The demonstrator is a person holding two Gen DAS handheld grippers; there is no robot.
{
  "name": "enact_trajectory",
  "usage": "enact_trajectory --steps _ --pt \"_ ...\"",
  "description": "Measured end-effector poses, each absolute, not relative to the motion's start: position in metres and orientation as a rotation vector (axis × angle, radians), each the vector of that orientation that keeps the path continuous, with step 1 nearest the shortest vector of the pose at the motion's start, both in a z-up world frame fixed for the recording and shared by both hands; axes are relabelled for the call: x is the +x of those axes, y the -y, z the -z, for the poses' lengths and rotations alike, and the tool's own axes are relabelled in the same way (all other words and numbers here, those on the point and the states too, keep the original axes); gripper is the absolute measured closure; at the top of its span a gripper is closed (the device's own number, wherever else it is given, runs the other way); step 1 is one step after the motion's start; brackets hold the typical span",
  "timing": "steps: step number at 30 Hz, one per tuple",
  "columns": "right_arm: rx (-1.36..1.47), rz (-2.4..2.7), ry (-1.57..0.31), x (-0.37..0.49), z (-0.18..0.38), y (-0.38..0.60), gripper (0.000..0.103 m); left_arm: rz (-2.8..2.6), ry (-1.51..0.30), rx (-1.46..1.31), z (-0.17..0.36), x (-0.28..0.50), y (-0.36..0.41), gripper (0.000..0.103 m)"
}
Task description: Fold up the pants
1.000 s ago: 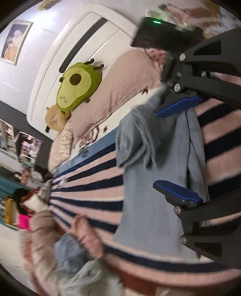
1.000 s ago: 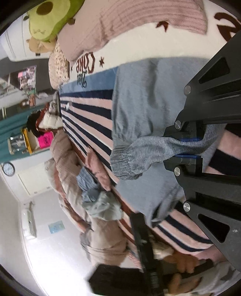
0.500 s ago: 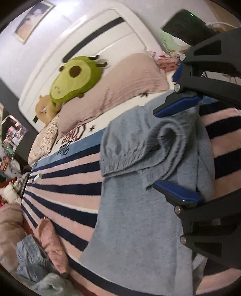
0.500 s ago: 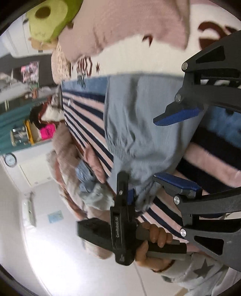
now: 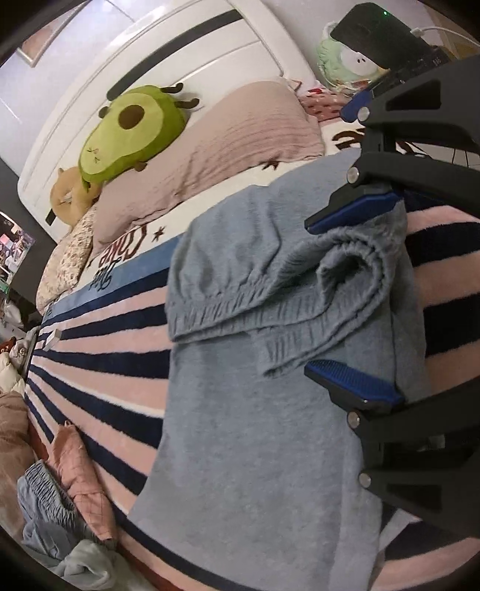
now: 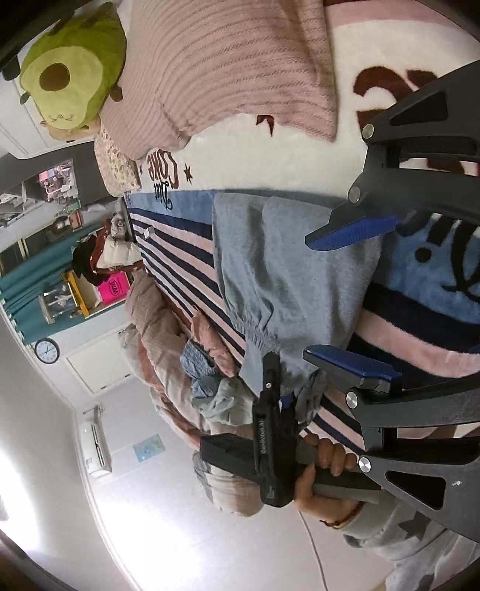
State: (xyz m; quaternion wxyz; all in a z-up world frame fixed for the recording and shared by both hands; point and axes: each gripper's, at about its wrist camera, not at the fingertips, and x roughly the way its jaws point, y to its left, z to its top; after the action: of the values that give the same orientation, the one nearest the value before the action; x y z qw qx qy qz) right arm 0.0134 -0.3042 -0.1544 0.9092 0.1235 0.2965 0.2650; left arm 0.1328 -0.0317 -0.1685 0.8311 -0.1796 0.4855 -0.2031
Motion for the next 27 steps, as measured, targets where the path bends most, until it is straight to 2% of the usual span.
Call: enact_trajectory --steps 3,5,7,12,22,27 --pt "0.271 -0.548 -0.614 0.013 0.157 0.308 0.054 0.409 -1.024 -0.35 0.17 0.133 0.04 0.038" --pt "0.278 -0.545 -0.611 0.012 0.157 0.311 0.054 0.393 -1.014 -0.32 0.17 0.133 0.044 0.046" --pt "0.282 -0.541 -0.609 0.011 0.157 0.313 0.054 0.392 -1.002 -0.292 0.168 0.132 0.048 0.066" --pt "0.294 -0.53 -0.611 0.01 0.157 0.316 0.054 0.379 -0.935 -0.23 0.156 0.13 0.052 0.081" --pt "0.243 -0.516 -0.584 0.004 0.131 0.309 0.054 0.274 -0.718 -0.23 0.09 0.124 -0.007 0.086" --pt "0.204 -0.52 -0.582 0.005 0.123 0.292 0.054 0.186 -0.687 -0.228 0.084 0.112 -0.057 0.087"
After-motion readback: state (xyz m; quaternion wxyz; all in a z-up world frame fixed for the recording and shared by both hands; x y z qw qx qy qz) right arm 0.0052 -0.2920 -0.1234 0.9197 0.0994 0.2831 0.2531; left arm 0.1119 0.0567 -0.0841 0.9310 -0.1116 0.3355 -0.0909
